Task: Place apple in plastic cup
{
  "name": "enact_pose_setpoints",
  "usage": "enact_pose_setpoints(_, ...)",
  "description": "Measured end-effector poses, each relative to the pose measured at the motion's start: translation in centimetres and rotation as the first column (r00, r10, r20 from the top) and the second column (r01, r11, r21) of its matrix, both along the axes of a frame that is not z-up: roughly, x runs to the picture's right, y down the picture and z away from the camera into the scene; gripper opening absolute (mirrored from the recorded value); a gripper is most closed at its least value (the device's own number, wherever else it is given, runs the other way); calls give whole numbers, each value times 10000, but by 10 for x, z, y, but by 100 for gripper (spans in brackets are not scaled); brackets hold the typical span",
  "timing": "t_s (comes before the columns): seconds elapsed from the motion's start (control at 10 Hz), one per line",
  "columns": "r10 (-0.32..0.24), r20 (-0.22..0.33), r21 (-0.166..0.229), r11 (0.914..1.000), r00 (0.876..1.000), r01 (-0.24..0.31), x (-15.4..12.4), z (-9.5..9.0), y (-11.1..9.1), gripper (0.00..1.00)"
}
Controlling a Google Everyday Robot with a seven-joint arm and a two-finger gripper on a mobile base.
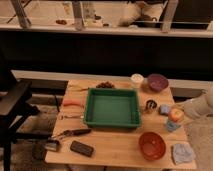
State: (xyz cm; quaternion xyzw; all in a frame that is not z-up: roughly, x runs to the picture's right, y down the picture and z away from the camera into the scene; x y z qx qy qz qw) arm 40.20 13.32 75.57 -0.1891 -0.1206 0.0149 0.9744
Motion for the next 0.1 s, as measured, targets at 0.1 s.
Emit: enact_pose_setpoints(0.1,35,-73,28,10000,10000,-35,2,-1,0,0)
